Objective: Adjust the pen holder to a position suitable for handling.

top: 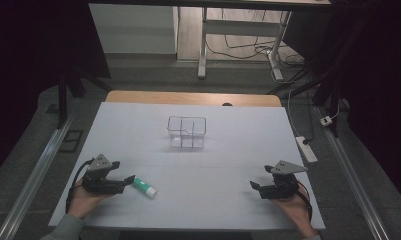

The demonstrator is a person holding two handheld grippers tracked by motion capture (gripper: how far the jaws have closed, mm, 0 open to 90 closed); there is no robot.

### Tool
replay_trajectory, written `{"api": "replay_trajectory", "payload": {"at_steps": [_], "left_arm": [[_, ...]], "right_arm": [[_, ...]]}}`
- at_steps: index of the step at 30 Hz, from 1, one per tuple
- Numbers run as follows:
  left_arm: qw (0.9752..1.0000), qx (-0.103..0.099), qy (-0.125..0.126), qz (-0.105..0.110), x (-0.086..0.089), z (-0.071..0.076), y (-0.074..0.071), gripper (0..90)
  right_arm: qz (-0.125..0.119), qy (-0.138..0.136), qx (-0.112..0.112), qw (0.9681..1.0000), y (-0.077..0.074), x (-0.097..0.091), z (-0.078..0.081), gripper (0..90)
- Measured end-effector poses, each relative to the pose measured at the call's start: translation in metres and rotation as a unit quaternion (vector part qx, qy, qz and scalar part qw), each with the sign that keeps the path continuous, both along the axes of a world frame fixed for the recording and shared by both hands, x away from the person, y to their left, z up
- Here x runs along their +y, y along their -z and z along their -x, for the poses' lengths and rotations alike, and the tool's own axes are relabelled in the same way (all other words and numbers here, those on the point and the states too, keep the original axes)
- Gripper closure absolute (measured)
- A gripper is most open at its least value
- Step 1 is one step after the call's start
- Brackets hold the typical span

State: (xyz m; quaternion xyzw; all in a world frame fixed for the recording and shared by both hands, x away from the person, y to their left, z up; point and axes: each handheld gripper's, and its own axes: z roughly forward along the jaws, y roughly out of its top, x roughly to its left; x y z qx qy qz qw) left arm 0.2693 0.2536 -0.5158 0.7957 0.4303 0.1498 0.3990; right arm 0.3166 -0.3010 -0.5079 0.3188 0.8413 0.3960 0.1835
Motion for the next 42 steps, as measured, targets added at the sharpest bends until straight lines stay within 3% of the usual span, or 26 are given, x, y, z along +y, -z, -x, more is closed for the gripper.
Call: {"api": "replay_trajectory", "payload": {"at_steps": [10, 29, 42], "left_arm": [[0.9999, 0.000, -0.001, 0.014, 0.000, -0.008, -0.006, 18.9], [1.0000, -0.001, 0.001, -0.001, -0.017, -0.036, -0.015, 21.2], [0.9998, 0.007, 0.012, -0.014, -0.033, -0.062, -0.018, 22.0]], "right_arm": [[-0.003, -0.001, 0.000, 1.0000, 0.000, 0.001, 0.001, 16.3], [-0.003, 0.001, -0.012, 0.9999, -0.001, 0.001, 0.002, 17.8], [0.001, 0.001, -0.008, 1.0000, -0.001, 0.001, 0.002, 17.9]]}}
